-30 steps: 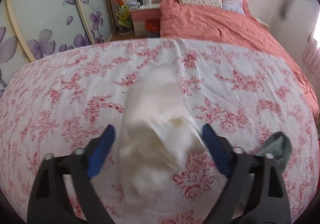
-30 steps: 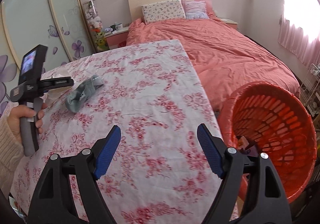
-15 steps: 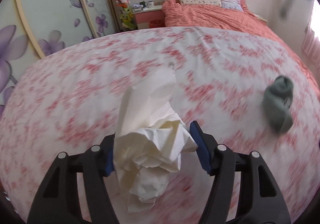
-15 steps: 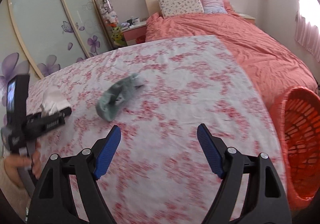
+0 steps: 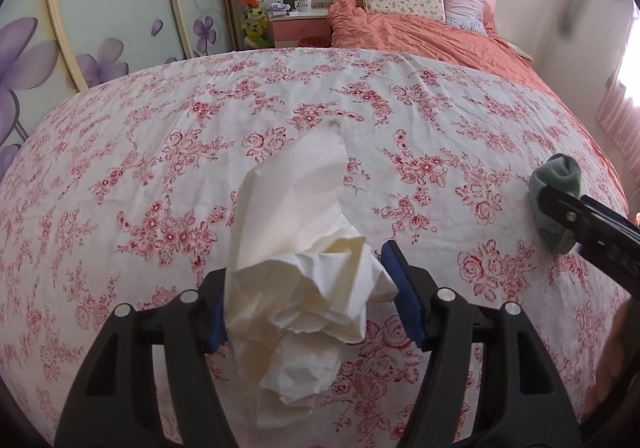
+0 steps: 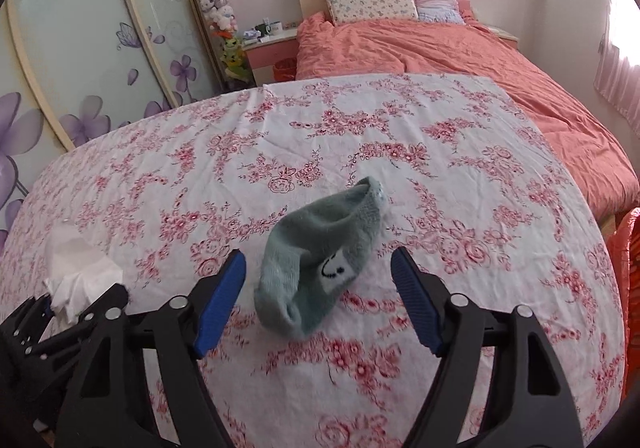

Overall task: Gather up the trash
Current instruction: 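Grasp the crumpled white tissue with the left tool while the right tool grasps the grey-green sock, then lift tissue and grey-green sock with both tools and carry them toward the orange basket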

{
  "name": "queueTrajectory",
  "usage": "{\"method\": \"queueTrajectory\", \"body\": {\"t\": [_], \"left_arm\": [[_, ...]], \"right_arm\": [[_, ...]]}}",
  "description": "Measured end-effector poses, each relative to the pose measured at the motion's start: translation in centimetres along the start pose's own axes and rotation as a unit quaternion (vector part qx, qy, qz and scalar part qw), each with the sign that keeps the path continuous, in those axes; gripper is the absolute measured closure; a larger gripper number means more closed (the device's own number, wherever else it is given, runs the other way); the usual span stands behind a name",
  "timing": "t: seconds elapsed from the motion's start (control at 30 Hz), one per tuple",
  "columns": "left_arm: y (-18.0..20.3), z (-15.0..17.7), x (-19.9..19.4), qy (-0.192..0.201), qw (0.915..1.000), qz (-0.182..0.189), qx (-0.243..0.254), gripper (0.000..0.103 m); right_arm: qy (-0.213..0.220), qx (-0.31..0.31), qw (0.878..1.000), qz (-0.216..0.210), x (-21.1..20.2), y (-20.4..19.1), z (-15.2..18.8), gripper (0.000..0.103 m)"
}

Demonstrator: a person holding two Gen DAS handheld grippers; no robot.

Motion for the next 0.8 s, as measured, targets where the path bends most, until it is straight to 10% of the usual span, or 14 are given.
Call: {"method": "queueTrajectory", "body": {"t": [0.43, 0.8], "left_arm": [[0.0, 0.0, 0.1, -0.001, 1.0000, -0.001, 0.000, 0.037], [0.0, -0.1, 0.1, -0.001, 1.0000, -0.001, 0.000, 0.037]], "right_arm": [[-0.006, -0.013, 0.999, 0.032, -0.1, 1.0, 0.5, 0.079], [0.003, -0.041, 0.996, 0.079, -3.9, 5.7, 6.8, 0.082]]}}
Point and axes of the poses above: each gripper's, at about its wrist camera, not at the fingertips, and x roughly the way its jaws point, y to its right, z to its underside, the point moved 1 cm from there along x, roughly the way its jaws point, and after that the axes turned 15 degrees about -y, right-handed, at the moved point
